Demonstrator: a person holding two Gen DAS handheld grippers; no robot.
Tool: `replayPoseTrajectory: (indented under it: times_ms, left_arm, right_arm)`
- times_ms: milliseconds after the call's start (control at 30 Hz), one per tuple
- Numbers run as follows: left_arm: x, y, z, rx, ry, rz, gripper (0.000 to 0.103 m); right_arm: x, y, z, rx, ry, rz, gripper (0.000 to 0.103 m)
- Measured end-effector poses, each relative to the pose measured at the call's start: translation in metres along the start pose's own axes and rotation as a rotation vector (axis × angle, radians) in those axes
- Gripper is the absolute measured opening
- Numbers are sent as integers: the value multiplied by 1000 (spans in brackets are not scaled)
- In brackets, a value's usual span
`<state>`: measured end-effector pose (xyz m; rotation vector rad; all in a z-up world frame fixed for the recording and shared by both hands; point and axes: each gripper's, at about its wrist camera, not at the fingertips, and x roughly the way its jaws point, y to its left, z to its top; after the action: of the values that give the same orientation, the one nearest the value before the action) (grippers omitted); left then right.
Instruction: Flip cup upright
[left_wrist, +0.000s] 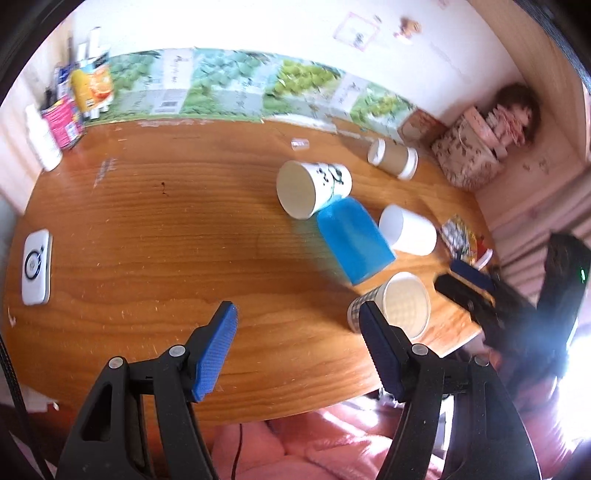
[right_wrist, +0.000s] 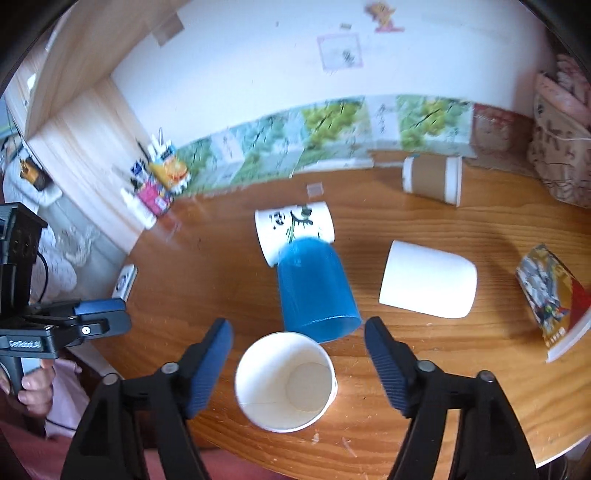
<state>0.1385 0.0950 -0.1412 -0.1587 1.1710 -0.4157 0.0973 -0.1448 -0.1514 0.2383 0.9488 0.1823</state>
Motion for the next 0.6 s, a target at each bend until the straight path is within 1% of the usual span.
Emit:
replayPoseTrajectory:
  times_ms: [100,200,267,367,433,600]
  left_arm:
    - [-13,-12,-10,-40,-59,24,72]
    - [-29,-28,-22,-81,-129,62,72]
    - [-43,-39,-32,-126,-199,112,72]
    - [-62,-60,-46,-133,-294,175,72]
    - [-73,-69,-56,-142,-348,197,72]
    - [-91,-88,-77,-182,-399,212,72]
  right_arm:
    - [-21,4,-6,5,-49,-22,82]
    - [-49,4,-14,23,-105,-30,83]
    - [-67,3,-17,27,-134,-45,83]
    - [-92,2,-24,22,-169,-95,84]
    - [-109,2,-31,19,-192,-119,85]
    - [-145,0,-52,34,-223,-125,85]
